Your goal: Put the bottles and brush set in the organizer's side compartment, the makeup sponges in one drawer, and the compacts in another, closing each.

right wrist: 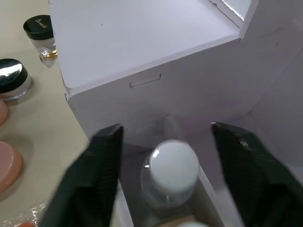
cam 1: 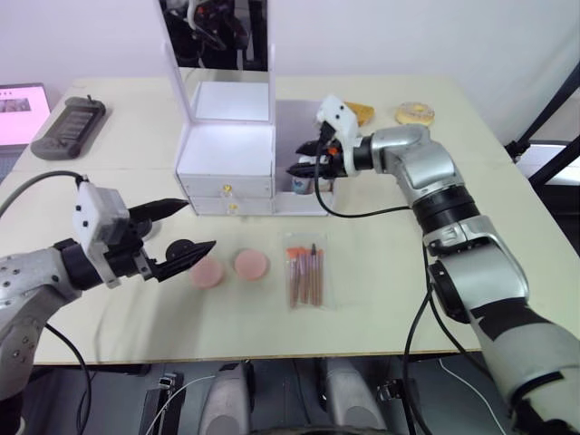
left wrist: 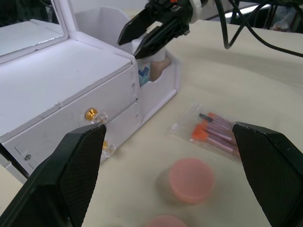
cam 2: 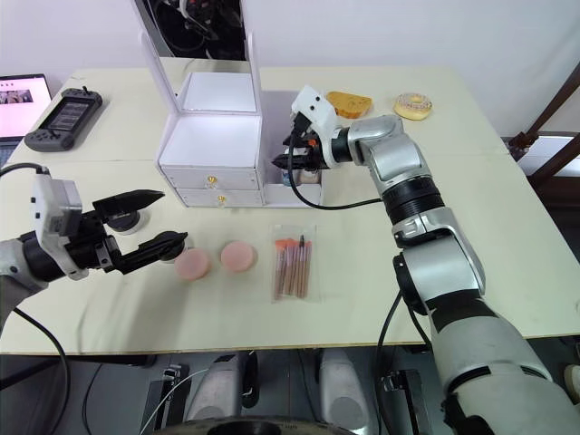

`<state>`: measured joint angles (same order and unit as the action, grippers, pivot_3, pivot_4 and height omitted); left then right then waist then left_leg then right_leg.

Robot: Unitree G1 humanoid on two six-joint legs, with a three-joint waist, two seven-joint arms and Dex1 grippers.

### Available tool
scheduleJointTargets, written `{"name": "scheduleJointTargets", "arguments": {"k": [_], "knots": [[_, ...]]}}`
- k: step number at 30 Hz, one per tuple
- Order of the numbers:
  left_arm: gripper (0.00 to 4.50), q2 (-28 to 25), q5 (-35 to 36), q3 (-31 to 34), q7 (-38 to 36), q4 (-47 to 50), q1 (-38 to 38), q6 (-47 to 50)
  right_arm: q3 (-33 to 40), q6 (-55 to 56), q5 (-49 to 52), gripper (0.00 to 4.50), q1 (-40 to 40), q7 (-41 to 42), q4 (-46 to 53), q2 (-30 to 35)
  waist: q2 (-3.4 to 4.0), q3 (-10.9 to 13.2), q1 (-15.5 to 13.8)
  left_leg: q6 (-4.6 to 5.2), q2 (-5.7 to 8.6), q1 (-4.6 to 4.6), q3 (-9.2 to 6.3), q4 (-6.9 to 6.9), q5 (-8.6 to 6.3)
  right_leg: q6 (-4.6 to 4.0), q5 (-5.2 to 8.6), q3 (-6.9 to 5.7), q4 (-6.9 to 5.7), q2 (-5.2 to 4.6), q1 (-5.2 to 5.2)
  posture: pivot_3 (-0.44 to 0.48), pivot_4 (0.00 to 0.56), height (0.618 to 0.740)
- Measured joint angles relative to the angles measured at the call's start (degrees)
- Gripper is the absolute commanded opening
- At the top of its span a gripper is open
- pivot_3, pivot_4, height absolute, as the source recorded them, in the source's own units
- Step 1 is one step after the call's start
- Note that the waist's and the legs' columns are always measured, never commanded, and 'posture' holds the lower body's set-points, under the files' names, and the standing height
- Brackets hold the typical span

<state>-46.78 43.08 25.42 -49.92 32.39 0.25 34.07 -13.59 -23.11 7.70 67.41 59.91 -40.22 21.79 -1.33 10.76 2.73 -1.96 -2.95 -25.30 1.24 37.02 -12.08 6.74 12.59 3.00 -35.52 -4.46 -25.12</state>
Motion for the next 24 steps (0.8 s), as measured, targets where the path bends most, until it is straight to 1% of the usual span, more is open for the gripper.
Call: {"name": "scheduleJointTargets", "arguments": {"k": [5,10,13,16,19,21,24], "knots": [[4.5,0.0,-0.08,-0.33,-0.18,-0.33,-0.56,-0.03,1.48,-0.21,0.23,4.49,0.14,0.83,0.26,0.24,0.0,0.0,-0.02,0.0,0.0,0.0,0.0,0.0,0.0,0.0,0.0,0.0,-0.01,0.0,0.0,0.0,0.15,0.738],[4.5,-0.01,-0.13,-1.2,-0.67,-1.3,-1.06,-0.72,4.01,-2.81,2.04,4.49,0.78,3.0,4.19,2.23,0.02,0.01,-0.14,0.0,0.0,-0.01,0.0,0.0,0.0,0.0,0.0,0.0,0.01,0.0,0.0,0.0,0.15,0.738],[4.5,-0.19,-0.02,-1.87,-1.13,-2.42,-2.07,-0.77,5.65,-5.34,4.15,4.49,0.71,6.18,9.18,5.81,0.02,0.01,-0.38,0.0,0.0,-0.02,0.0,0.0,0.0,0.0,0.01,-0.01,0.03,0.0,0.0,0.0,0.15,0.738],[4.5,-0.53,0.17,-2.16,-2.0,-3.98,-3.66,-0.78,9.04,-6.44,7.28,4.49,-0.72,9.52,14.83,10.71,0.02,0.01,-0.47,-0.01,0.0,-0.02,0.0,0.0,0.0,0.0,0.01,0.0,0.09,-0.01,0.04,0.0,0.15,0.738],[4.5,-1.56,0.18,-2.3,-3.14,-6.65,-5.29,-0.67,12.97,-2.7,9.35,4.49,-6.5,10.73,20.32,14.56,0.0,0.0,-0.32,-0.01,0.0,0.0,0.0,0.0,0.0,0.01,0.01,-0.01,0.09,-0.01,0.06,0.0,0.15,0.738],[4.5,-3.05,0.18,-1.86,-4.26,-8.71,-5.59,-0.6,15.57,0.23,9.57,4.49,-11.51,9.95,22.13,16.35,0.0,0.0,-0.25,-0.01,0.0,0.02,0.01,0.0,0.0,0.01,0.01,0.0,0.07,-0.01,0.05,0.0,0.15,0.738],[4.5,-5.3,-1.34,0.22,-7.31,-15.1,-4.5,-2.36,21.04,3.24,10.35,4.49,-19.8,8.01,23.19,20.62,0.05,0.03,-0.22,0.0,0.0,0.01,0.02,-0.02,0.0,0.0,0.01,0.01,0.07,-0.01,0.0,0.0,0.15,0.738]]}}
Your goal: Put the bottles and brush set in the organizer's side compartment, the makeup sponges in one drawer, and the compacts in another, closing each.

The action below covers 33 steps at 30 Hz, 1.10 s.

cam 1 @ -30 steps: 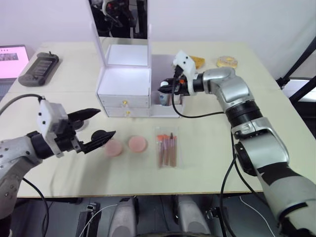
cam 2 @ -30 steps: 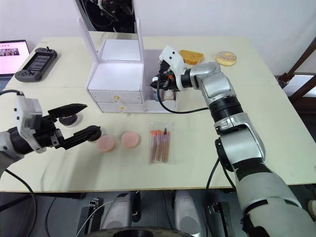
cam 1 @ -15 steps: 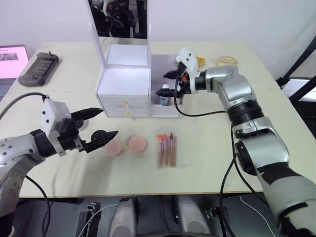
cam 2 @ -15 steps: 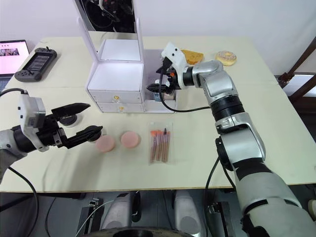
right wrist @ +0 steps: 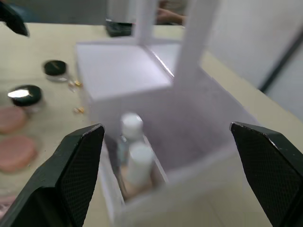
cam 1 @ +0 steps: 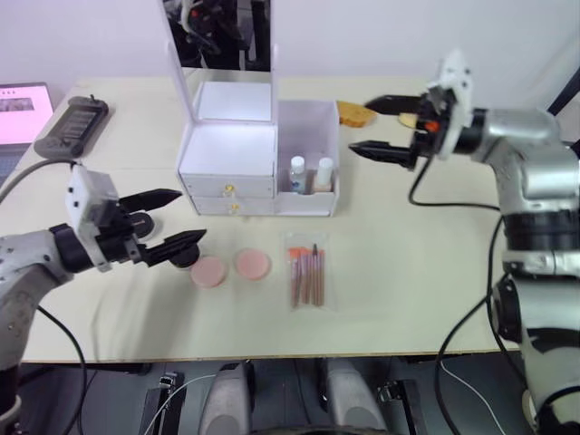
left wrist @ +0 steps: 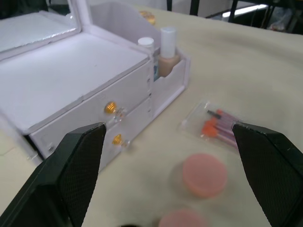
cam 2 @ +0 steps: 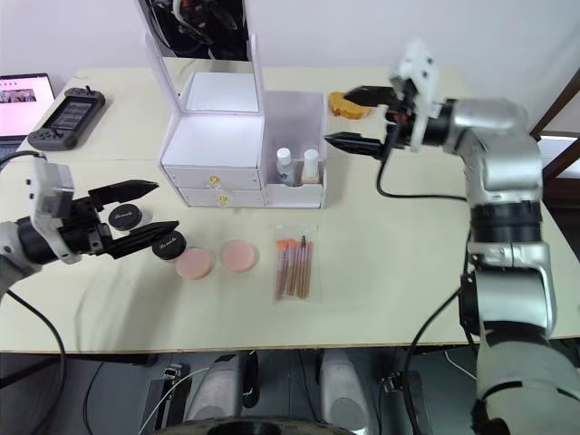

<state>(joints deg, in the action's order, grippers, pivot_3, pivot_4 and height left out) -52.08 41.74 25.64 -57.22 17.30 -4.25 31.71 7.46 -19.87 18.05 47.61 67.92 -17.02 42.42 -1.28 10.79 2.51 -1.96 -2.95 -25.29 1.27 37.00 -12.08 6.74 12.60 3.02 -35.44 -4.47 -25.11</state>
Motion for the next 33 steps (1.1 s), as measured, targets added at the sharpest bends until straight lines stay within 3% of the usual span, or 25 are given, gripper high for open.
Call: {"name": "scheduleJointTargets", "arguments": {"k": [4,13,27,30,33], "knots": [[4.5,-1.76,-4.55,4.24,-3.27,-12.46,1.72,-6.1,6.08,3.55,0.05,4.49,-11.12,-1.71,0.24,5.84,0.0,0.0,0.16,0.0,-0.01,0.02,0.01,-0.06,0.0,0.0,0.02,0.0,0.02,0.0,-0.03,0.0,0.15,0.738],[4.5,-5.47,-12.4,9.72,-9.5,-35.31,4.29,-21.05,13.52,15.64,-1.98,4.49,-30.9,-6.94,-5.47,6.99,0.01,0.0,0.15,-0.02,0.01,0.08,0.12,-0.01,-0.01,-0.04,0.0,0.03,0.07,-0.17,0.02,0.0,0.15,0.738],[4.5,-5.46,-12.9,9.71,-12.24,-39.47,4.84,-24.69,14.76,16.17,1.15,4.49,-35.43,-8.68,-2.17,7.0,0.0,-0.01,0.08,-0.02,-0.02,0.11,0.15,-0.01,-0.01,-0.15,-0.07,0.02,0.07,-0.19,0.03,0.0,0.15,0.738],[4.5,-5.43,-12.0,9.53,-12.4,-35.38,5.29,-21.61,14.5,12.22,2.43,4.49,-35.15,-7.86,1.19,8.44,0.0,-0.01,0.07,-0.02,-0.02,0.11,0.16,0.0,-0.01,-0.15,-0.07,0.03,0.07,-0.2,0.03,0.0,0.15,0.738],[4.5,-5.26,-8.77,8.19,-11.02,-25.41,5.32,-14.19,12.59,3.63,6.6,4.49,-34.56,-5.54,9.93,10.5,0.0,-0.01,-0.02,-0.02,-0.04,0.11,0.14,0.0,-0.01,-0.15,-0.07,0.02,0.04,-0.19,0.05,0.0,0.15,0.738]]}}
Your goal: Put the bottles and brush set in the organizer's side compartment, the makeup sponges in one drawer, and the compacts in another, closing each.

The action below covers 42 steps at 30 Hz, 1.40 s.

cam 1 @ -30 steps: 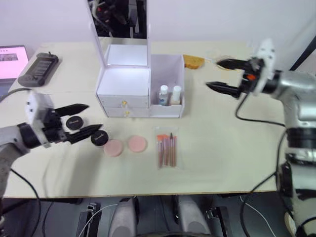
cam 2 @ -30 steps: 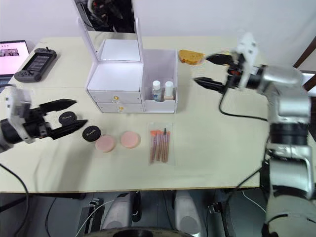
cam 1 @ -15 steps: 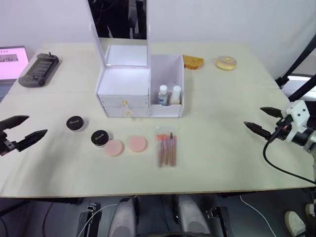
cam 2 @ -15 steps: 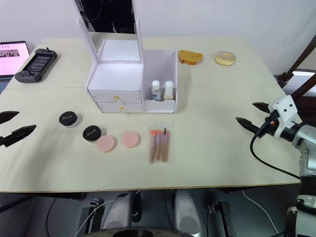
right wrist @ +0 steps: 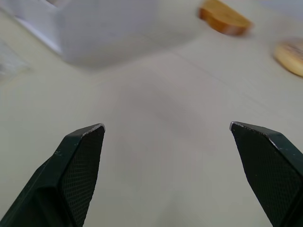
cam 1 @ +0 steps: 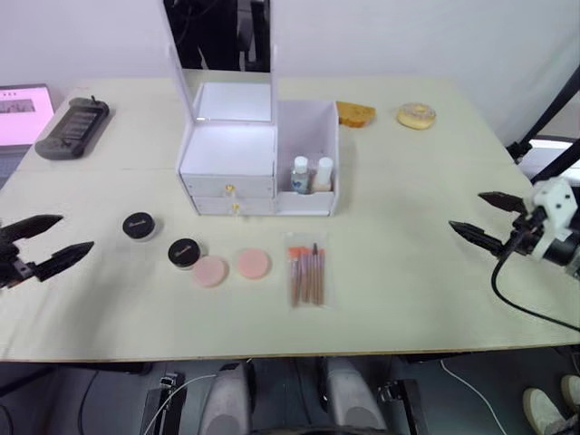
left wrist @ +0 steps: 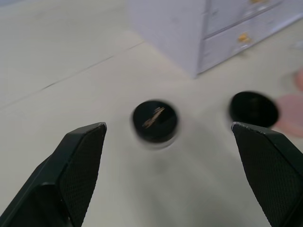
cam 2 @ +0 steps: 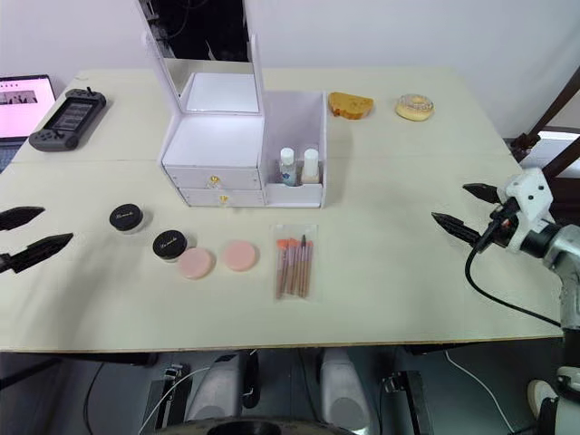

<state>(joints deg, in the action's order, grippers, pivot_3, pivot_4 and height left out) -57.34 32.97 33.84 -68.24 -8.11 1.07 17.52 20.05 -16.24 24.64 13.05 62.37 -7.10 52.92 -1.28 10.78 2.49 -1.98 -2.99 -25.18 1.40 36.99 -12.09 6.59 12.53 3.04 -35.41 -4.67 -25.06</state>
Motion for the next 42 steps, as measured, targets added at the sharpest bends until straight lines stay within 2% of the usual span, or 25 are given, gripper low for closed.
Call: {"name": "scheduleJointTargets", "arguments": {"k": [6,9,12,13,14,15,17,19,20,24,30,34,37,42], "knots": [[4.5,0.07,6.12,-7.22,6.05,21.32,0.33,15.75,-2.41,-13.0,9.34,4.49,1.61,1.92,15.11,1.15,0.0,0.0,-0.05,0.0,0.01,-0.05,0.0,0.02,0.0,0.04,0.02,0.01,0.04,0.01,0.0,0.0,0.15,0.738],[4.5,0.23,10.69,-10.44,12.28,28.53,-4.69,24.57,-2.93,-17.18,11.76,4.49,2.19,1.64,20.9,2.62,-0.01,0.0,-0.33,0.01,0.01,-0.03,-0.06,0.07,0.0,0.06,0.02,-0.02,0.01,0.06,0.04,0.0,0.15,0.738],[3.61,0.39,20.31,-15.92,18.3,32.43,-12.73,38.68,-4.4,-19.38,12.75,4.5,3.04,0.45,25.71,2.71,-0.01,0.0,-0.36,0.01,0.03,0.04,-0.1,0.13,0.01,0.07,0.02,-0.01,-0.04,0.09,0.15,0.0,0.15,0.738],[3.03,1.52,24.25,-18.2,20.59,32.72,-16.21,44.06,-5.34,-20.44,13.17,4.5,3.76,-0.02,26.78,2.68,-0.02,0.0,-0.33,0.02,0.04,0.15,-0.1,0.15,0.01,0.09,0.03,-0.01,-0.04,0.09,0.26,0.0,0.15,0.738],[2.64,2.67,27.19,-19.86,22.33,32.99,-18.63,47.42,-6.09,-21.25,13.89,4.5,4.53,-0.39,27.7,2.55,-0.03,0.0,-0.31,0.02,0.04,0.16,-0.12,0.17,0.01,0.09,0.03,-0.01,-0.04,0.09,0.29,0.0,0.15,0.738],[1.91,4.41,31.02,-22.04,25.12,32.91,-21.57,52.21,-6.78,-22.83,15.07,4.5,5.57,-1.1,28.78,2.31,-0.04,0.0,-0.17,0.02,0.05,0.2,-0.14,0.18,0.01,0.1,0.03,-0.01,-0.03,0.1,0.35,0.0,0.15,0.738],[1.22,6.06,33.49,-23.35,27.94,32.64,-23.9,55.36,-7.0,-24.01,15.71,4.5,5.83,-1.81,29.51,2.22,-0.05,0.01,-0.08,0.02,0.05,0.23,-0.15,0.17,0.01,0.13,0.05,-0.01,-0.04,0.11,0.37,0.0,0.15,0.738],[0.28,10.69,37.39,-25.77,34.38,31.52,-29.32,60.58,-8.48,-27.91,17.96,4.5,6.6,-3.48,30.74,2.06,-0.06,0.01,-0.23,0.03,0.06,0.28,-0.21,0.16,0.02,0.16,0.07,-0.02,-0.06,0.13,0.44,0.0,0.15,0.738],[0.06,12.35,39.56,-26.7,36.91,31.08,-30.75,62.47,-9.18,-29.8,19.22,4.5,7.04,-4.3,31.83,1.85,-0.06,0.01,-0.28,0.03,0.07,0.29,-0.22,0.16,0.02,0.16,0.07,-0.02,-0.07,0.14,0.45,0.0,0.15,0.738],[0.06,17.32,44.12,-30.95,44.98,29.51,-32.12,68.22,-11.08,-37.33,21.96,4.5,7.54,-9.27,34.1,1.68,-0.07,0.0,-0.27,0.03,0.09,0.34,-0.23,0.16,0.02,0.18,0.09,-0.01,-0.08,0.14,0.48,0.0,0.15,0.738],[0.06,26.99,47.75,-32.67,60.86,21.03,-32.13,71.17,-12.69,-53.88,28.02,4.5,11.43,-19.58,32.08,-1.3,-0.11,-0.01,-0.41,0.03,0.11,0.58,-0.29,0.19,0.02,0.14,0.06,-0.01,-0.11,0.14,0.69,0.0,0.15,0.738],[0.06,32.25,49.08,-33.25,68.73,17.63,-32.17,71.11,-12.33,-66.53,32.15,4.5,15.28,-25.72,27.54,-7.69,-0.15,-0.03,-0.43,0.03,0.12,0.59,-0.29,0.16,0.02,0.13,0.06,0.0,-0.07,0.14,0.71,0.0,0.15,0.738],[0.06,32.99,49.27,-33.77,72.25,17.35,-32.05,71.67,-12.46,-73.68,32.99,4.5,16.94,-29.86,23.56,-10.99,-0.14,-0.03,-0.53,0.03,0.13,0.58,-0.29,0.11,0.02,0.13,0.07,0.0,-0.05,0.14,0.71,0.0,0.15,0.738],[0.06,33.31,49.4,-33.53,75.89,17.08,-30.35,71.92,-12.81,-75.85,35.7,4.5,18.21,-37.51,13.7,-14.86,-0.15,-0.04,-0.46,0.03,0.16,0.57,-0.29,0.12,0.02,0.11,0.06,0.01,0.0,0.13,0.72,0.0,0.15,0.738]]}}
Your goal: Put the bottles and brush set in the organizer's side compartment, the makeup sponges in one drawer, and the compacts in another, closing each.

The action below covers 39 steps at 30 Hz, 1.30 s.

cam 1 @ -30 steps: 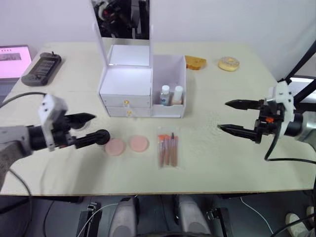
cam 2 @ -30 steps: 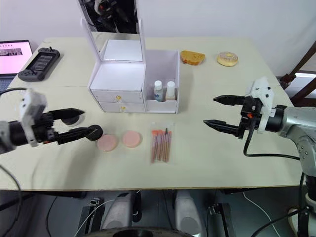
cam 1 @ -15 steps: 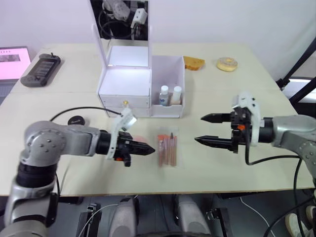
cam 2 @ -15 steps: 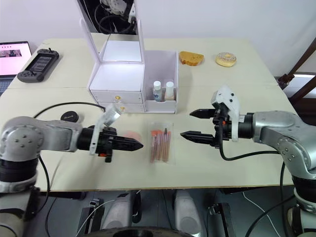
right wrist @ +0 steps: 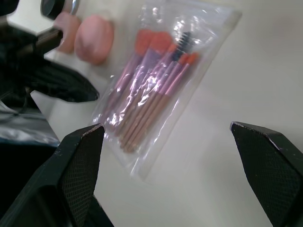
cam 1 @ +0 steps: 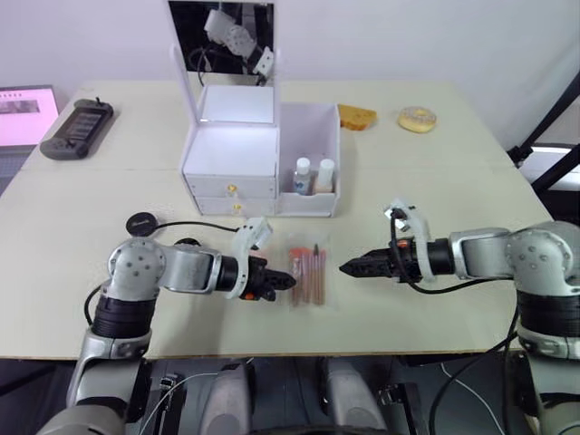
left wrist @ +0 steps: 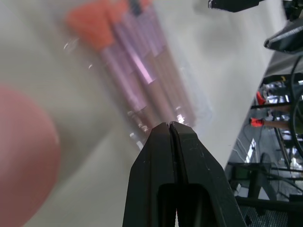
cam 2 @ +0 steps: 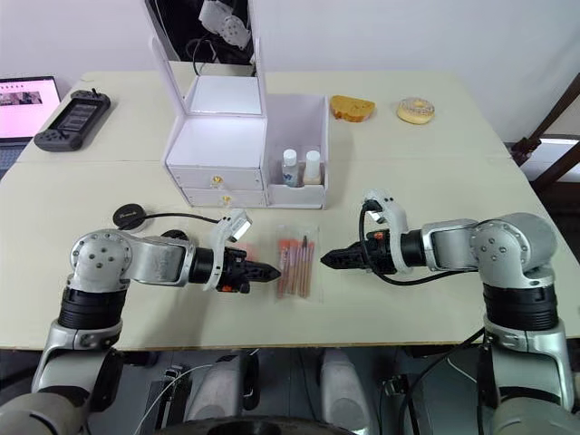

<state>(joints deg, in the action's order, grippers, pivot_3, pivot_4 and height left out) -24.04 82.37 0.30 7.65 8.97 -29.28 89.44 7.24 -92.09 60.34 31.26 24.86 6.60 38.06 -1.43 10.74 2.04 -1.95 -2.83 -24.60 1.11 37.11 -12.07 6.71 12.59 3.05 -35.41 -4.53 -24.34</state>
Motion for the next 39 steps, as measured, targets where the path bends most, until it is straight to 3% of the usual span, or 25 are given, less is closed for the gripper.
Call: {"name": "scheduleJointTargets", "arguments": {"k": [17,24,33,36,39], "knots": [[0.06,4.49,-3.93,-0.06,6.6,1.37,2.32,-0.09,-0.16,0.1,12.47,4.5,2.73,-19.88,-10.41,-10.41,-0.22,-0.34,0.35,0.0,0.0,0.19,-0.05,-0.05,-0.01,-0.03,-0.02,-0.03,0.21,0.01,0.27,0.0,0.15,0.738],[0.06,7.32,-6.6,0.08,7.08,2.45,2.45,1.15,0.06,0.61,14.75,4.5,3.18,-22.26,-13.78,-14.79,-0.28,-0.55,0.48,0.0,0.0,0.2,-0.07,-0.09,-0.01,-0.04,-0.02,-0.04,0.27,0.01,0.29,0.0,0.15,0.738],[0.06,6.28,-8.06,0.46,5.22,3.65,2.65,2.02,0.13,0.81,14.59,4.5,3.17,-19.33,-17.73,-17.86,-0.26,-0.59,0.64,-0.01,-0.02,0.21,-0.1,-0.24,-0.02,-0.03,-0.01,-0.06,0.28,0.04,0.19,0.0,0.15,0.738],[0.0,5.94,-8.12,0.47,4.8,3.8,2.64,2.21,-0.05,0.86,12.03,3.65,3.23,-16.81,-18.12,-17.77,-0.26,-0.59,0.63,-0.01,-0.02,0.2,-0.1,-0.27,-0.02,-0.03,-0.01,-0.06,0.28,0.04,0.15,0.0,0.15,0.738],[0.0,5.38,-8.09,0.3,4.23,4.13,2.64,2.27,-1.21,0.89,8.29,2.16,4.01,-13.71,-19.58,-17.02,-0.25,-0.59,0.62,-0.01,-0.02,0.14,-0.1,-0.28,-0.03,-0.03,-0.01,-0.05,0.31,0.04,0.09,0.0,0.15,0.738]]}}
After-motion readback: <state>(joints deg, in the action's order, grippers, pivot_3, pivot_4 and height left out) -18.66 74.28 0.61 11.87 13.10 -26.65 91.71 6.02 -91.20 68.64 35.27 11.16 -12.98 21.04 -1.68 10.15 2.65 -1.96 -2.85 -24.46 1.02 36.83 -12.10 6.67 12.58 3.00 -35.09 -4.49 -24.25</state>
